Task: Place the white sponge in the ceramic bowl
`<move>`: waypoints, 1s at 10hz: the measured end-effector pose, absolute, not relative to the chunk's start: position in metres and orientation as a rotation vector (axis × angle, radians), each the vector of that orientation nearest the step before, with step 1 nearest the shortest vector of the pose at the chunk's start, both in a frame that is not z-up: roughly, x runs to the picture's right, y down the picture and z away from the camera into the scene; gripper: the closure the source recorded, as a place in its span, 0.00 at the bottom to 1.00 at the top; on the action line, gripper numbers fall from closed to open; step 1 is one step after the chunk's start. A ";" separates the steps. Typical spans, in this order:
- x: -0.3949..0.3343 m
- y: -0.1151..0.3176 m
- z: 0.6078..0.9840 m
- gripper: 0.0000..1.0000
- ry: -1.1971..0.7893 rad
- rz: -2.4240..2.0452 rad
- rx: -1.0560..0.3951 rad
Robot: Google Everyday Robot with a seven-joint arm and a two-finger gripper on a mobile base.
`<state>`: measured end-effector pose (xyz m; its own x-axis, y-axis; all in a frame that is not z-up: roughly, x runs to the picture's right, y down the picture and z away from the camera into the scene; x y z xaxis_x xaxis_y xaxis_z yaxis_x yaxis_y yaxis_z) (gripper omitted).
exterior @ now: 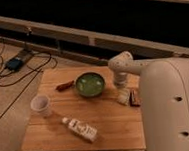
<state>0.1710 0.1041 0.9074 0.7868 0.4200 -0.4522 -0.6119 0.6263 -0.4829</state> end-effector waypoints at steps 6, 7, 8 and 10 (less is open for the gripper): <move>0.125 0.068 0.877 1.00 0.254 0.519 -0.655; 0.110 0.059 0.871 1.00 0.225 0.500 -0.652; 0.098 0.050 0.866 1.00 0.200 0.482 -0.649; 0.075 0.031 0.855 1.00 0.166 0.430 -0.647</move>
<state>0.0751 0.0309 0.8549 0.8993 0.3348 -0.2812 -0.4369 0.7141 -0.5469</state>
